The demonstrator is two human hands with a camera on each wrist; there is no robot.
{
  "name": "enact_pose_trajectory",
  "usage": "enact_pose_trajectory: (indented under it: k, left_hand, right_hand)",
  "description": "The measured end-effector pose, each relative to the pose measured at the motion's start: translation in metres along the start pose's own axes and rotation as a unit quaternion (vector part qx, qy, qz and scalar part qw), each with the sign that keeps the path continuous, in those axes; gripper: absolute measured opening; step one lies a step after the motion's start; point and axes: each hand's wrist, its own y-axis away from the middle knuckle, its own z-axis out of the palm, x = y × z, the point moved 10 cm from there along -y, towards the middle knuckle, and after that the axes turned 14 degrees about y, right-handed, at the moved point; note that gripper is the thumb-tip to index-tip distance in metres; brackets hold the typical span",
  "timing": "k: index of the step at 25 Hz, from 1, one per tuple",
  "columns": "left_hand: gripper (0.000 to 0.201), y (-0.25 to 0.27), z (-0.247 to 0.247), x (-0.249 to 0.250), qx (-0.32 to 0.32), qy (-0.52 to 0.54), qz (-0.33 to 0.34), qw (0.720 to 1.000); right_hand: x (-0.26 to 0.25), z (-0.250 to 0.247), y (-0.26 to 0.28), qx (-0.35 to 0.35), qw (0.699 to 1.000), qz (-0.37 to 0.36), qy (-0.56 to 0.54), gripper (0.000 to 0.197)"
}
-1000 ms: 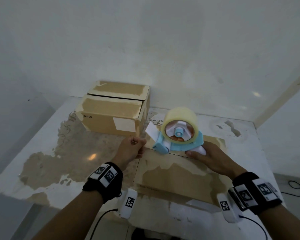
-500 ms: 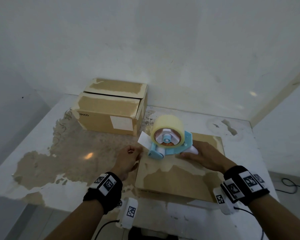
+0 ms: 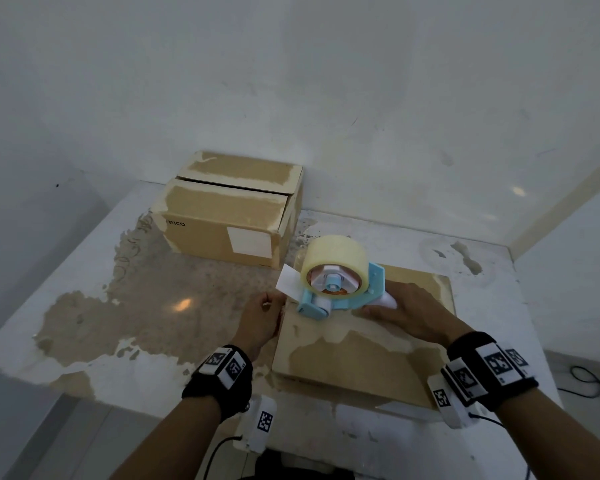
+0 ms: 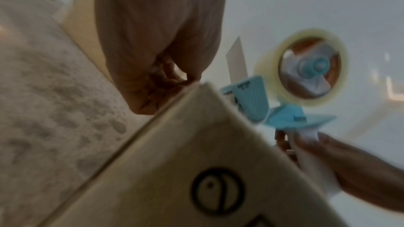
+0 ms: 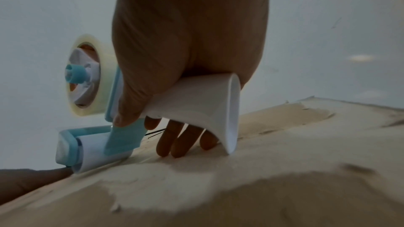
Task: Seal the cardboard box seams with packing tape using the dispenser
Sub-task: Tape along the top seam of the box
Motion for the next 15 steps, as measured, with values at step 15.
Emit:
enact_pose_trajectory:
  k: [15]
  left_hand:
    - [0.038,0.037,0.016,-0.025,-0.078,-0.080,-0.016,0.994]
  right_hand:
    - [0.004,0.003,-0.008,-0.014,0.998,-0.061,0.024,0.021]
